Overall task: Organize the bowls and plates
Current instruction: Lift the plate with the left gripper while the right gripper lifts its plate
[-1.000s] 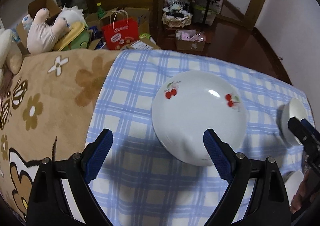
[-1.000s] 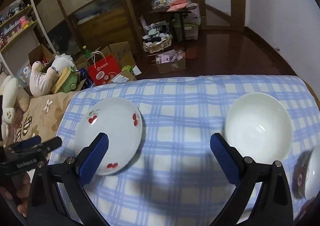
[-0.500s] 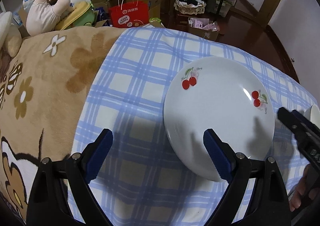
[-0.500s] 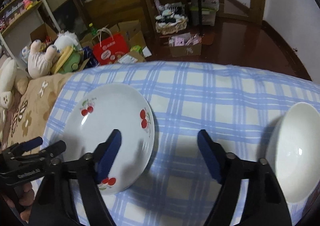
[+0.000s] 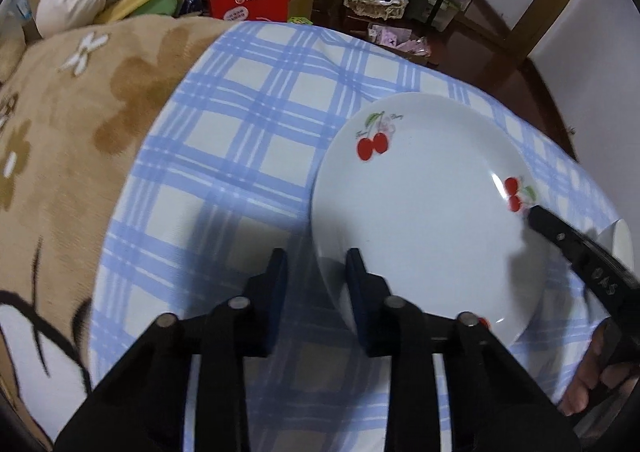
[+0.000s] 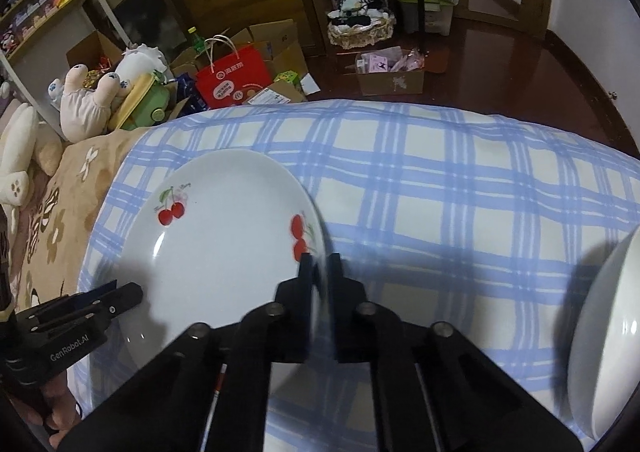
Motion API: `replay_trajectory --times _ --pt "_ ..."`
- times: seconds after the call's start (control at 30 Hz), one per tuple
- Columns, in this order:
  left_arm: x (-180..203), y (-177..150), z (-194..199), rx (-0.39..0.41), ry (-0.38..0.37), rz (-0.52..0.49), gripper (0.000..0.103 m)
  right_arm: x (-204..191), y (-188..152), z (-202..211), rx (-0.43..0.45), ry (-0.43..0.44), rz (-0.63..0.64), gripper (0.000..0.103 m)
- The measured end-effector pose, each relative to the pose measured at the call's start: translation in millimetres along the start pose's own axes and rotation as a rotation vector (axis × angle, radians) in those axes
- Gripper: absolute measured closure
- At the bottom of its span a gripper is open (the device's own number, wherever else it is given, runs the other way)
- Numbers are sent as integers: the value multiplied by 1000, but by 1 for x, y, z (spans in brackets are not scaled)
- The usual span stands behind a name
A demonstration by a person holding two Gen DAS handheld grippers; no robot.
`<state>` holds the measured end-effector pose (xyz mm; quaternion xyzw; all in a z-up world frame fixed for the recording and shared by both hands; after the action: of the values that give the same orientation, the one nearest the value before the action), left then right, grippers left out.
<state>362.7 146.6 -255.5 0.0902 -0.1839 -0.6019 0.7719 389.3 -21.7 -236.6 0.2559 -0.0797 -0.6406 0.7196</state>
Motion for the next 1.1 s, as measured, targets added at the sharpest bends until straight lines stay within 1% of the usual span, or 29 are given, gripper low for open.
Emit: replay_trajectory --times 0.1,0.17,0.27,0.47,0.6,0.83,0.97,1.03,1.1 --pt "3 0 -1 4 -29 3 85 -1 1 -3 12 -11 0 96" --pt "6 -1 -2 6 -32 -3 88 -1 3 -5 19 -11 -13 96" --pt "12 -2 -6 2 -28 -14 87 0 3 -6 21 -7 -23 95" --pt "5 1 -8 -4 -84 57 87 -2 1 -3 11 5 -22 96" --pt "3 2 -9 -9 -66 41 88 -3 -5 1 6 22 -25 96" --pt "3 5 -1 -12 -118 68 88 0 -18 9 18 16 -80 96" --pt "1 4 4 -8 -107 70 88 -2 -25 14 16 35 -102 96" --pt "0 2 5 -13 -107 62 88 -2 -30 17 24 28 -103 96" --pt "0 0 8 -22 -123 68 88 -2 -35 20 30 16 -101 96"
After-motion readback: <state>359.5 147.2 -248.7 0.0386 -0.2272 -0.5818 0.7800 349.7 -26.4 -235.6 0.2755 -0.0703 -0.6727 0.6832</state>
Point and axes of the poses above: each gripper's, at about its wrist camera, not at the fingertips, and z roughly against the way its jaws point, x to its right, y to its top, the point moved 8 cm from there along -z, roughly the way its jaws point, and after that the axes turned 1 degree about x, right-handed, at the moved point
